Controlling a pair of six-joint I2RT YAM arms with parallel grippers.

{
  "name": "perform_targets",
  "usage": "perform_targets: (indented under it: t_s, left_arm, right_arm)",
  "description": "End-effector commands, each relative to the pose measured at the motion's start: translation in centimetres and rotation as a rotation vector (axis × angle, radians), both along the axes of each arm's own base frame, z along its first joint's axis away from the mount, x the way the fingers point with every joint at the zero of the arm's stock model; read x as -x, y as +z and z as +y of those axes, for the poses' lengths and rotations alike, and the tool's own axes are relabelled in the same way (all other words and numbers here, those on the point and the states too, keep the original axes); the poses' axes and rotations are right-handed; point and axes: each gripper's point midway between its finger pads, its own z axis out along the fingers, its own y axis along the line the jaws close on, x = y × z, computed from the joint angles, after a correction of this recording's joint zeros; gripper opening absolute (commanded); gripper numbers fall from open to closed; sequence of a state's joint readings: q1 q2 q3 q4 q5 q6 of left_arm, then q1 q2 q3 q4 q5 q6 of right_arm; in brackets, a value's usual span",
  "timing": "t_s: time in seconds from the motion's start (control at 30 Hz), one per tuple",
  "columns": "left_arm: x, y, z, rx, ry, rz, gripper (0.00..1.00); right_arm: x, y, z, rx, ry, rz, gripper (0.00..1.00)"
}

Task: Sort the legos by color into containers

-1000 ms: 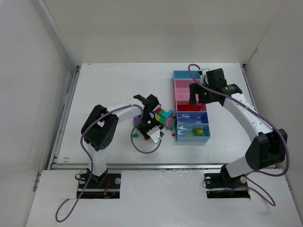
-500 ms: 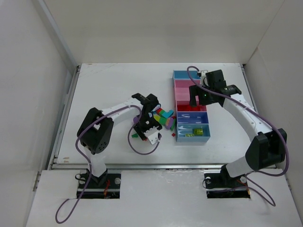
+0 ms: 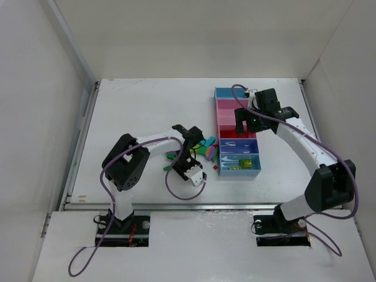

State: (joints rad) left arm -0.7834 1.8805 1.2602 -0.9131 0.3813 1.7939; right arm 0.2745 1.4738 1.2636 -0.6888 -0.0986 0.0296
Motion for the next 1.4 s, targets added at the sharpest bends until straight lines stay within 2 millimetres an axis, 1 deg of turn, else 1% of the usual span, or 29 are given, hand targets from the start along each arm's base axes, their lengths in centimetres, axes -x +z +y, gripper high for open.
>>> perform_targets:
  t_s: [0.0,0.13,0.2,0.27,0.3,0.37,0.47,0.57,0.6,0.63,0.7,0.73,0.77,0.8,0.83,0.87,0.9,0.93,0.97,1.0,1.03,1.07,1.13,1.17,1.2,1.27,1.3,1.33,1.37]
  left_arm:
    - [0.4,-1.1,1.5,-0.065,0.045,-0.002,0.39]
    - [1.0,-1.1,2.4,-0.067,0.022,-0.01,0.38]
    - [1.1,-1.2,2.5,-0.061,0.022,-0.015,0.35]
    - [1.0,-1.2,2.1,-0.046,0.041,-0.018,0.26]
    - [1.0,-1.2,2.1,-0.046,0.041,-0.018,0.13]
    - [0.8,-1.0,1.9,-0.043,0.056,-0.023,0.0]
    - [0.5,-0.7,1.7,-0.039,0.069,-0.028,0.0]
    - [-0.4,0.5,0.1,0.003,0.124,-0.039,0.0]
    - [-1.7,2.4,-1.2,0.056,0.157,-0.062,0.0]
    - [-2.2,3.6,-2.5,0.124,0.194,-0.035,0.0]
    - [-3.7,6.7,-4.8,0.235,0.294,-0.004,0.0]
    - [-5.8,9.4,-7.2,0.334,0.327,-0.022,0.0]
    - [-6.3,11.2,-9.1,0.424,0.352,0.019,0.0]
    - [-7.4,12.6,-10.1,0.471,0.421,0.041,0.0]
    - [-9.8,14.8,-12.7,0.583,0.43,-0.001,0.0]
    - [-10.5,16.1,-14.2,0.651,0.445,0.015,0.0]
    - [-11.5,17.0,-15.5,0.704,0.469,0.02,0.0]
    - [-12.4,16.5,-16.7,0.722,0.544,0.066,0.0]
    - [-14.4,18.8,-18.7,0.834,0.543,0.033,0.0]
    - [-15.0,19.2,-19.7,0.869,0.554,0.052,0.0]
    - [-15.6,19.3,-20.4,0.893,0.558,0.06,0.0]
    - [-16.2,18.8,-21.5,0.911,0.535,0.079,0.0]
    - [-16.3,18.0,-22.4,0.927,0.471,0.094,0.0]
    - [-16.3,17.4,-22.7,0.927,0.456,0.106,0.0]
    - [-16.6,16.3,-23.2,0.927,0.448,0.121,0.0]
    - [-16.6,15.1,-23.5,0.919,0.446,0.14,0.0]
    - [-16.7,14.5,-23.7,0.915,0.443,0.152,0.0]
    - [-16.8,14.8,-23.8,0.923,0.44,0.147,0.0]
    - [-16.8,14.1,-23.9,0.913,0.444,0.154,0.0]
  right_arm:
    - [-0.2,1.7,0.0,-0.022,0.005,-0.057,0.87]
    - [-0.1,2.1,0.0,-0.025,0.005,-0.067,0.87]
    - [-0.1,2.1,0.0,-0.025,0.005,-0.067,0.87]
    - [0.1,1.7,-0.1,-0.022,0.005,-0.058,0.87]
    - [0.1,1.7,-0.1,-0.022,0.005,-0.058,0.87]
    - [0.1,1.7,-0.1,-0.022,0.005,-0.058,0.87]
    - [0.1,2.0,-0.1,-0.025,0.005,-0.067,0.87]
    - [0.2,2.4,-0.1,-0.033,-0.001,-0.073,0.87]
    - [0.1,3.2,0.0,-0.038,-0.001,-0.094,0.87]
    - [0.1,3.2,0.0,-0.046,-0.01,-0.091,0.87]
    - [0.0,3.7,0.1,-0.061,-0.021,-0.107,0.87]
    - [-0.2,4.3,0.1,-0.07,-0.04,-0.128,0.87]
    - [-0.2,4.6,-0.1,-0.072,-0.052,-0.138,0.87]
    - [-0.4,4.4,-0.5,-0.059,-0.081,-0.145,0.87]
    - [-0.4,4.8,-0.8,-0.059,-0.102,-0.158,0.87]
    - [-0.3,5.3,-1.0,-0.068,-0.132,-0.168,0.87]
    - [-0.2,5.2,-1.3,-0.068,-0.158,-0.168,0.89]
    - [-0.1,5.5,-2.4,-0.056,-0.213,-0.183,0.89]
    - [0.0,5.6,-2.9,-0.072,-0.271,-0.177,0.89]
    - [0.2,5.6,-3.3,-0.072,-0.297,-0.178,0.9]
    - [0.3,5.8,-3.8,-0.059,-0.327,-0.187,0.9]
    - [0.5,6.4,-4.0,-0.067,-0.341,-0.205,0.91]
    - [0.6,6.8,-4.2,-0.064,-0.348,-0.218,0.91]
    - [0.7,6.6,-4.3,-0.06,-0.348,-0.209,0.91]
    - [0.7,6.6,-4.4,-0.054,-0.355,-0.212,0.91]
    - [1.2,6.2,-4.7,-0.034,-0.362,-0.187,0.91]
    - [1.2,6.2,-5.2,-0.026,-0.378,-0.19,0.91]
    - [1.3,6.0,-5.3,-0.023,-0.378,-0.182,0.91]
    - [1.4,5.7,-5.5,-0.012,-0.386,-0.177,0.91]
